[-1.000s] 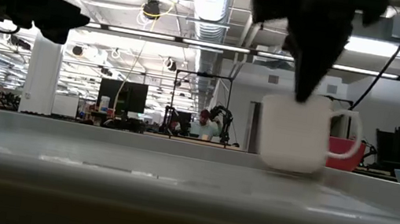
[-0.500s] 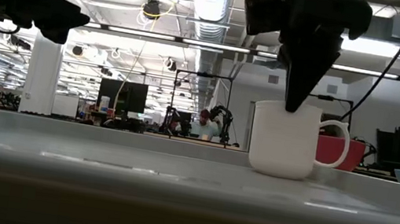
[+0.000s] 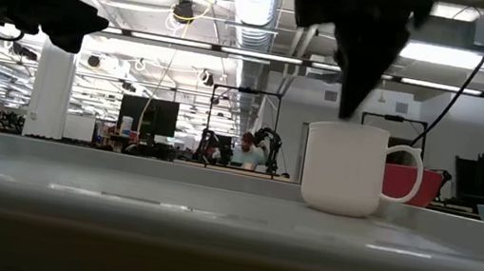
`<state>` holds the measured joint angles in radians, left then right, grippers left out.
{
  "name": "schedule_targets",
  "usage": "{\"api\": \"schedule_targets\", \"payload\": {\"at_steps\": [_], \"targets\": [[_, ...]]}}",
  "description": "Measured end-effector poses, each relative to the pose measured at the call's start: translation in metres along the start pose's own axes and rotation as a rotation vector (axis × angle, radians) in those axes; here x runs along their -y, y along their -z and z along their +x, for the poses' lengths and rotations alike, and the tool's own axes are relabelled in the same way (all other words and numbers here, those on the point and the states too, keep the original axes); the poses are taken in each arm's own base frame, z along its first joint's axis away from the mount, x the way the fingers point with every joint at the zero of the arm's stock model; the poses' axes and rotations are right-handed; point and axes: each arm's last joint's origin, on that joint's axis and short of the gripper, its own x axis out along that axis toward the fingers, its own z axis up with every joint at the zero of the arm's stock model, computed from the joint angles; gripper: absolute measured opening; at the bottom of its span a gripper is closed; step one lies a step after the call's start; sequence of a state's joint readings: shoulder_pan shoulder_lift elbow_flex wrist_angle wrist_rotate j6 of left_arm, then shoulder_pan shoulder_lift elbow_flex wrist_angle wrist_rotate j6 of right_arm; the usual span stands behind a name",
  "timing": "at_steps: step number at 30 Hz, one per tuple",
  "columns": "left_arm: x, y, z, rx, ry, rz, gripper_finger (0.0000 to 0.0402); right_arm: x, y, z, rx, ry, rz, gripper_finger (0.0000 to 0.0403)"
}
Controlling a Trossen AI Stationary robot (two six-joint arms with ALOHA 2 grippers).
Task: Set up tray
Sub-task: Put the blue plate on the gray tray below the white mug
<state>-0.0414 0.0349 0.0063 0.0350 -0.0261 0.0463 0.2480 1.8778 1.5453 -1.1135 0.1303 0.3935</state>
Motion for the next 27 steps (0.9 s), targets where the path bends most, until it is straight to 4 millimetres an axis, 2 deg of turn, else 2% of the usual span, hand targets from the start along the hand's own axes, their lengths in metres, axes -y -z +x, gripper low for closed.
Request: {"api": "schedule_targets", "payload": {"at_steps": [9, 15, 19, 23, 27], "targets": [[0.000, 0.000, 0.000, 0.001, 0.000, -0.001, 0.0122, -0.003, -0.022, -0.042, 0.151, -0.059, -0.029, 0.0098], [0.000, 0.000, 0.000, 0.000, 0.001, -0.001, 0.0122, -0.002, -0.020, -0.064, 0.228, -0.084, -0.067, 0.0098], [0.000, 0.000, 0.000, 0.002, 0.002, -0.006, 0.0122, 0.006, -0.008, -0.087, 0.288, -0.095, -0.124, 0.0098], [0.000, -0.001, 0.000, 0.007, 0.002, -0.046, 0.0122, 0.024, 0.017, -0.100, 0.361, -0.120, -0.092, 0.0098], [0.000, 0.000, 0.000, -0.005, 0.006, -0.079, 0.0122, 0.039, 0.053, -0.101, 0.435, -0.164, -0.003, 0.0098]]}}
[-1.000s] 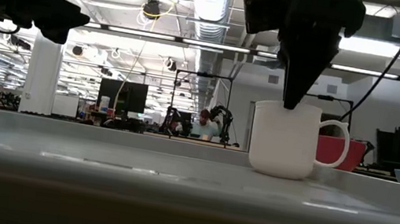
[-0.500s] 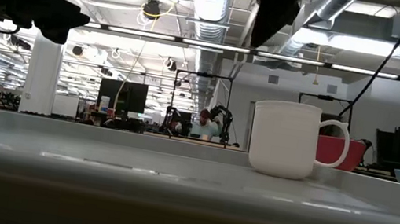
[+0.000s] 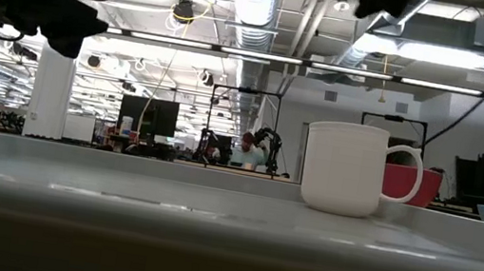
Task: Set up tray
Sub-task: Put the blue plate on the gray tray below the white mug
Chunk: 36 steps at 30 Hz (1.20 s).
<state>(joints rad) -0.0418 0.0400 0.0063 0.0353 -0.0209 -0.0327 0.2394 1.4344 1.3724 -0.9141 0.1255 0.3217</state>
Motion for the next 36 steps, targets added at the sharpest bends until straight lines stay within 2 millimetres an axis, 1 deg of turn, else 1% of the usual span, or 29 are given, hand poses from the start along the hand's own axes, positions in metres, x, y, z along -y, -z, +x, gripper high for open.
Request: {"api": "schedule_targets", "payload": {"at_steps": [5, 10, 17, 21, 24, 30, 36], "targets": [[0.000, 0.001, 0.001, -0.016, 0.009, -0.046, 0.0122, 0.008, 0.044, -0.014, 0.005, -0.054, 0.103, 0.0098], [0.000, 0.002, 0.001, -0.024, 0.009, -0.077, 0.0122, 0.008, 0.077, -0.019, -0.019, -0.080, 0.136, 0.0098], [0.000, 0.002, 0.001, -0.024, 0.008, -0.120, 0.0122, 0.009, 0.120, -0.006, -0.131, -0.072, 0.175, 0.0098], [0.000, 0.002, 0.001, -0.024, 0.008, -0.122, 0.0122, 0.006, 0.142, 0.002, -0.192, -0.069, 0.225, 0.0098], [0.000, 0.002, 0.001, -0.024, 0.007, -0.124, 0.0122, 0.001, 0.152, 0.001, -0.209, -0.080, 0.255, 0.0098], [0.000, 0.002, 0.001, -0.025, 0.007, -0.151, 0.0122, -0.008, 0.161, -0.004, -0.249, -0.085, 0.328, 0.0098], [0.000, 0.002, 0.001, -0.024, 0.005, -0.163, 0.0122, -0.012, 0.170, -0.007, -0.294, -0.048, 0.393, 0.0098]]}}
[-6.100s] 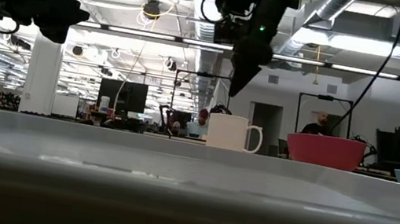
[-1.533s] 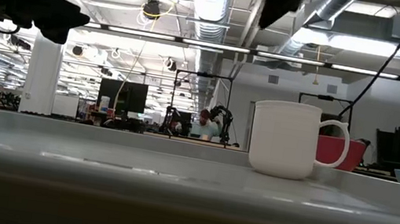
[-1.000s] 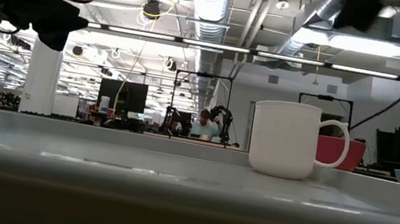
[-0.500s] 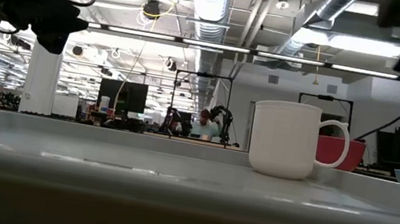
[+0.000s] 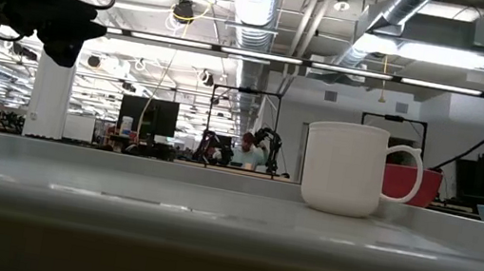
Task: Set up tray
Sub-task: Put the blue plate on the gray tray below the white mug
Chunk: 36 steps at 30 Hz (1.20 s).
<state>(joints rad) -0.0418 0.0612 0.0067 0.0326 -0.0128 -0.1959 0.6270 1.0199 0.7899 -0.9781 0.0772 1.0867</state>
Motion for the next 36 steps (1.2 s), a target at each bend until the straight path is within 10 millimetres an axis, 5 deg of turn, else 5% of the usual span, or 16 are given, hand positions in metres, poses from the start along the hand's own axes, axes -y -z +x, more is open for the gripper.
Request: {"api": "schedule_targets", "payload": {"at_steps": [21, 26, 36], "targets": [[-0.001, -0.001, 0.000, 0.010, -0.030, 0.008, 0.0122, 0.008, 0.039, 0.018, -0.079, 0.119, 0.377, 0.0098], [-0.001, -0.001, 0.000, 0.011, -0.035, 0.037, 0.0122, 0.022, 0.043, 0.015, -0.080, 0.273, 0.477, 0.0098], [-0.001, -0.001, 0.000, 0.012, -0.035, 0.054, 0.0122, 0.017, 0.040, 0.017, -0.123, 0.214, 0.532, 0.0097]]}}
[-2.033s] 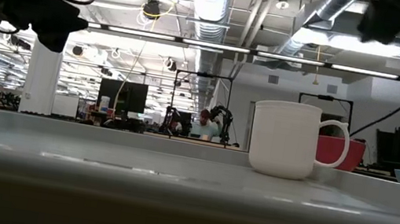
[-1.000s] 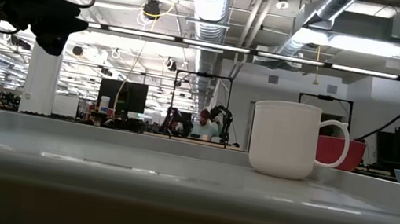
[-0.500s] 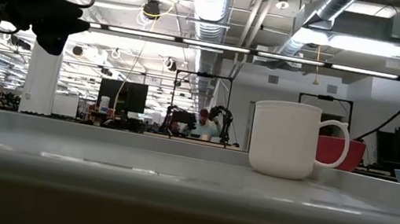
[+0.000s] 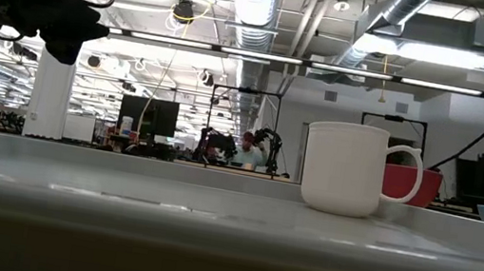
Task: Set up tray
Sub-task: Put the blue plate on the gray tray below the white mug
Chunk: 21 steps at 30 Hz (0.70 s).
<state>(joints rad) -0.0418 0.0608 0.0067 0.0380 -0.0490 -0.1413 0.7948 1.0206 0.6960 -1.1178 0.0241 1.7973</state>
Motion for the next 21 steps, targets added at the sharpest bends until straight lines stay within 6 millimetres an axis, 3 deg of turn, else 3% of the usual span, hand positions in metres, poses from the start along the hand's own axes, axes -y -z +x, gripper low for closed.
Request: {"api": "schedule_targets", "payload": {"at_steps": [8, 13, 21], "targets": [[0.000, 0.000, 0.000, 0.000, 0.000, 0.000, 0.0122, -0.036, 0.008, 0.007, -0.084, -0.246, -0.242, 0.0097], [0.000, 0.000, 0.000, -0.001, 0.003, 0.000, 0.0122, -0.067, 0.012, 0.018, -0.131, -0.267, -0.349, 0.0097], [0.000, 0.000, 0.000, -0.004, 0.014, 0.000, 0.0122, -0.130, 0.019, 0.013, -0.086, -0.285, -0.581, 0.0098]]}}
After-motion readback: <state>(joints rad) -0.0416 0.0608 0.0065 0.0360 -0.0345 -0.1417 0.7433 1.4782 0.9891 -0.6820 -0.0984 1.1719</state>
